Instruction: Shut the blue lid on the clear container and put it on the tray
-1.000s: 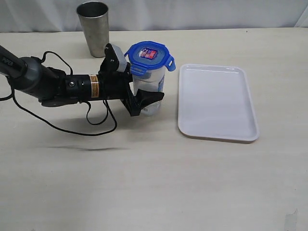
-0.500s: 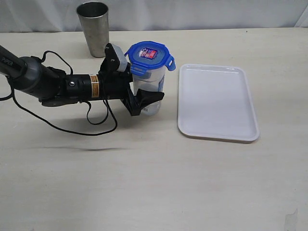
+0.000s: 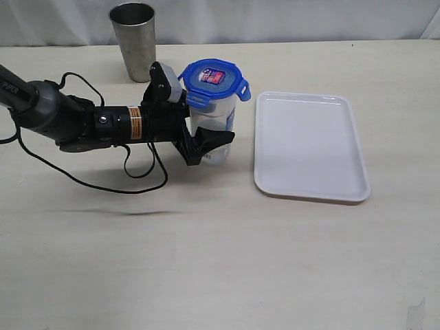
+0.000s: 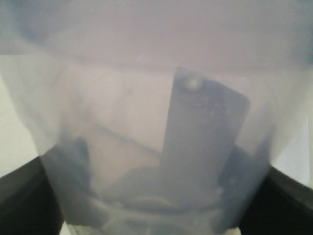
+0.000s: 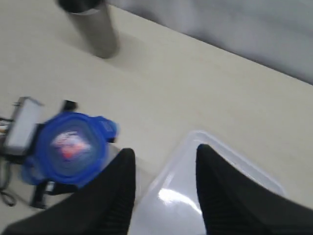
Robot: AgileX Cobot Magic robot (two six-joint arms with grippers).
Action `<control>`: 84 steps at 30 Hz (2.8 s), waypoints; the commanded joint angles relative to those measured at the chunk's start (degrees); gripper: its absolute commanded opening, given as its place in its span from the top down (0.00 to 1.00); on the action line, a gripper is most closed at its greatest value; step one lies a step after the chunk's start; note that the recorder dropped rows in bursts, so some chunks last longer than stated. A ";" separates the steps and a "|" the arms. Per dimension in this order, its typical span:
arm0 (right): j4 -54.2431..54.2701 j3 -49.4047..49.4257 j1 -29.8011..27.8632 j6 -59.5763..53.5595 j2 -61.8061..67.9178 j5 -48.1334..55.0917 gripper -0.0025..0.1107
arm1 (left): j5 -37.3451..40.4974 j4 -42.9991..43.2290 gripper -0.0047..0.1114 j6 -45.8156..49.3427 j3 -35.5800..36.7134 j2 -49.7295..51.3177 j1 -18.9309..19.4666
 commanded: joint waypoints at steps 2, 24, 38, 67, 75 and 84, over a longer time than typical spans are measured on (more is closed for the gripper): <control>2.07 -0.76 8.41 -4.54 1.17 1.81 0.63 | 4.02 0.68 0.96 -0.11 0.33 0.36 0.19; -22.46 -0.76 27.35 -1.21 16.62 1.68 0.56 | 3.91 0.68 0.96 -0.10 0.33 0.36 0.19; -27.12 -0.76 27.35 -3.70 20.66 3.01 0.59 | 3.67 0.68 0.96 -0.10 0.33 0.36 0.19; -43.85 -0.76 32.63 -0.62 27.93 1.95 0.67 | 2.58 0.89 0.96 -0.35 0.33 0.36 0.19; -40.36 -0.76 32.36 -1.68 25.36 1.02 0.61 | 2.48 0.88 0.96 -0.35 0.33 0.36 0.19; -29.95 -0.76 28.82 -3.14 18.63 -1.15 0.56 | 2.54 0.88 0.96 -0.51 0.33 0.36 0.19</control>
